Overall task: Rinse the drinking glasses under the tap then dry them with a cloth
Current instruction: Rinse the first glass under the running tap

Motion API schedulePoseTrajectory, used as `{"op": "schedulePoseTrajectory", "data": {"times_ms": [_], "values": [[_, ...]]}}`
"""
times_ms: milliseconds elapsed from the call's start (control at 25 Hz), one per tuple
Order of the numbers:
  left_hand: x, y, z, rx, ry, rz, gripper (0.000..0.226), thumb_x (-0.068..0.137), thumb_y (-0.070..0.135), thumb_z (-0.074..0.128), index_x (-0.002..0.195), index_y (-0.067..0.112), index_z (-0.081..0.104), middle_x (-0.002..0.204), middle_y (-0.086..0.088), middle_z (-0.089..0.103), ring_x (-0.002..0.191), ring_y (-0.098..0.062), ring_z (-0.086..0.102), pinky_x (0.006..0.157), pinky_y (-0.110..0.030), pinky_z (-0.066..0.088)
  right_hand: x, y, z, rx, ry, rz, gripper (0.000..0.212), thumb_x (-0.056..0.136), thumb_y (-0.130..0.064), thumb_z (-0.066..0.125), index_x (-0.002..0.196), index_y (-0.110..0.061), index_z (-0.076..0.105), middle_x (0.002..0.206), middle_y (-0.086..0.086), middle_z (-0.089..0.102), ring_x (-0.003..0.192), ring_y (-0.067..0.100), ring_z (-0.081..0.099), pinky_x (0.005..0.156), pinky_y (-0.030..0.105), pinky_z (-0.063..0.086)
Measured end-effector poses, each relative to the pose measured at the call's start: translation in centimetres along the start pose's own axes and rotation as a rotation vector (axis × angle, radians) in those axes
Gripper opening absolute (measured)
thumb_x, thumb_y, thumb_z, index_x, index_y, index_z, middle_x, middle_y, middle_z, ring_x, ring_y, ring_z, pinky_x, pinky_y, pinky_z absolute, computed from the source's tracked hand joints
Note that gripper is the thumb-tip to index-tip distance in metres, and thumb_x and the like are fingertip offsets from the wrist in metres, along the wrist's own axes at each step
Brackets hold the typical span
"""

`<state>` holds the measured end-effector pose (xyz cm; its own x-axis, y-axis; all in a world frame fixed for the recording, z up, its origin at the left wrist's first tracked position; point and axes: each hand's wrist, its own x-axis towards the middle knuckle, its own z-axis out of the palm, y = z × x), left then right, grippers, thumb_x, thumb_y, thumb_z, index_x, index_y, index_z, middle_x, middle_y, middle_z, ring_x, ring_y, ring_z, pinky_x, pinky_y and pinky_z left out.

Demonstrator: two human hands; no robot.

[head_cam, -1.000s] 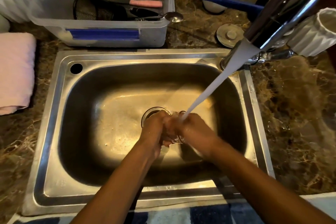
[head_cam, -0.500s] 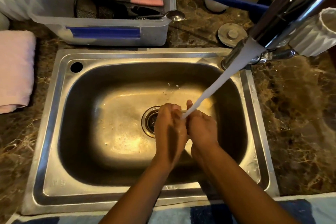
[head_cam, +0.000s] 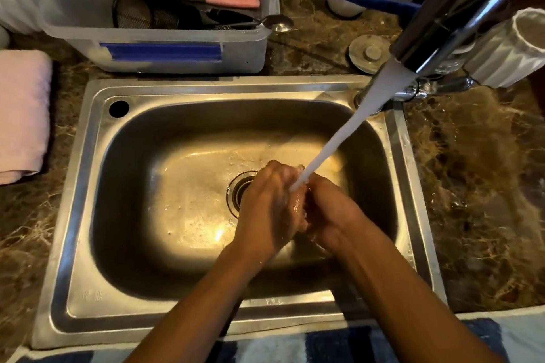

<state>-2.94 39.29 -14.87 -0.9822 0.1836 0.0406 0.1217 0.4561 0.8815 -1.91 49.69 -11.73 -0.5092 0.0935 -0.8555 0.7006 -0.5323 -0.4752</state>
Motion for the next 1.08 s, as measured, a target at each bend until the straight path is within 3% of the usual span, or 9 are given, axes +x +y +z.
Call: {"op": "schedulePoseTrajectory", "data": {"times_ms": [120,200,320,400,480,680,760,840,1080], "values": [[0.9,1.4,-0.2,-0.442,-0.026,-0.686,0.04,0.098,0.013,0.05,0.069,0.031,0.072,0.06,0.004,0.067,0.05,-0.008,0.065,0.045,-0.021,0.05,-0.2,1.8,0.5,-0.421,0.167,-0.516,0.036,0.1,-0.027,0.056,0.068,-0.016,0.071,0.057,-0.005,0.07,0.052,0.008,0.066,0.046,0.021,0.049],[1.3,1.3,-0.7,-0.517,-0.165,-0.943,0.037,0.088,0.014,0.05,0.063,0.02,0.076,0.047,-0.003,0.058,0.034,-0.014,0.051,0.037,-0.021,0.04,-0.9,3.1,0.4,-0.615,0.182,-0.788,0.041,0.099,-0.035,0.057,0.063,-0.017,0.068,0.055,-0.011,0.068,0.049,0.005,0.064,0.045,0.019,0.049],[1.0,1.8,-0.8,-0.329,-0.075,-0.715,0.035,0.096,0.023,0.053,0.066,0.018,0.069,0.054,0.004,0.066,0.044,-0.008,0.058,0.039,-0.021,0.043,-0.7,3.5,-0.4,-0.612,0.278,-0.793,0.043,0.096,-0.04,0.061,0.058,-0.021,0.062,0.051,-0.011,0.063,0.047,0.005,0.059,0.048,0.023,0.049],[0.1,2.3,-0.1,0.121,-0.058,-0.339,0.029,0.1,0.033,0.049,0.076,0.026,0.063,0.068,0.008,0.069,0.062,-0.01,0.066,0.053,-0.025,0.054,-0.8,2.7,-0.1,-0.406,0.353,-0.52,0.037,0.092,-0.039,0.067,0.062,-0.018,0.068,0.058,-0.005,0.069,0.057,0.009,0.066,0.06,0.038,0.058],[-1.3,3.0,0.5,0.266,-0.056,-0.166,0.032,0.098,0.042,0.041,0.096,0.02,0.064,0.09,-0.004,0.071,0.079,-0.021,0.068,0.07,-0.039,0.06,-0.7,2.1,-0.2,-0.144,0.35,-0.247,0.024,0.092,-0.036,0.068,0.078,-0.018,0.075,0.071,0.001,0.076,0.073,0.02,0.074,0.067,0.04,0.061],[-1.8,3.6,-0.3,-0.519,-0.186,-0.601,0.034,0.099,0.042,0.045,0.112,0.022,0.069,0.119,-0.008,0.071,0.106,-0.011,0.064,0.093,-0.033,0.053,-0.9,1.6,-2.0,0.129,0.19,-0.078,0.025,0.083,-0.03,0.07,0.089,-0.006,0.075,0.079,0.016,0.075,0.064,0.028,0.072,0.05,0.033,0.052],[-1.2,4.4,-0.2,-0.748,-0.209,-0.928,0.038,0.099,0.047,0.051,0.114,0.018,0.071,0.111,-0.009,0.075,0.098,-0.018,0.071,0.086,-0.039,0.057,-1.0,1.8,-2.5,0.144,0.078,-0.014,0.038,0.084,-0.033,0.066,0.108,-0.005,0.073,0.096,0.02,0.075,0.083,0.034,0.072,0.065,0.041,0.054],[-1.0,4.8,-0.3,-0.776,-0.214,-1.007,0.032,0.097,0.043,0.052,0.101,0.017,0.071,0.093,-0.011,0.075,0.082,-0.025,0.071,0.063,-0.034,0.056,-0.5,2.1,-2.4,0.102,0.082,-0.025,0.039,0.09,-0.035,0.061,0.115,-0.005,0.07,0.103,0.019,0.075,0.097,0.037,0.072,0.083,0.051,0.056],[1.0,4.5,-1.4,-0.86,-0.03,-0.985,0.046,0.099,0.025,0.049,0.061,0.019,0.075,0.056,-0.002,0.059,0.041,-0.013,0.058,0.041,-0.021,0.049,-2.1,1.2,0.4,-0.293,0.288,-0.603,0.03,0.1,-0.056,0.037,0.105,-0.038,0.06,0.096,-0.014,0.065,0.094,0.006,0.065,0.075,0.029,0.057]]}}
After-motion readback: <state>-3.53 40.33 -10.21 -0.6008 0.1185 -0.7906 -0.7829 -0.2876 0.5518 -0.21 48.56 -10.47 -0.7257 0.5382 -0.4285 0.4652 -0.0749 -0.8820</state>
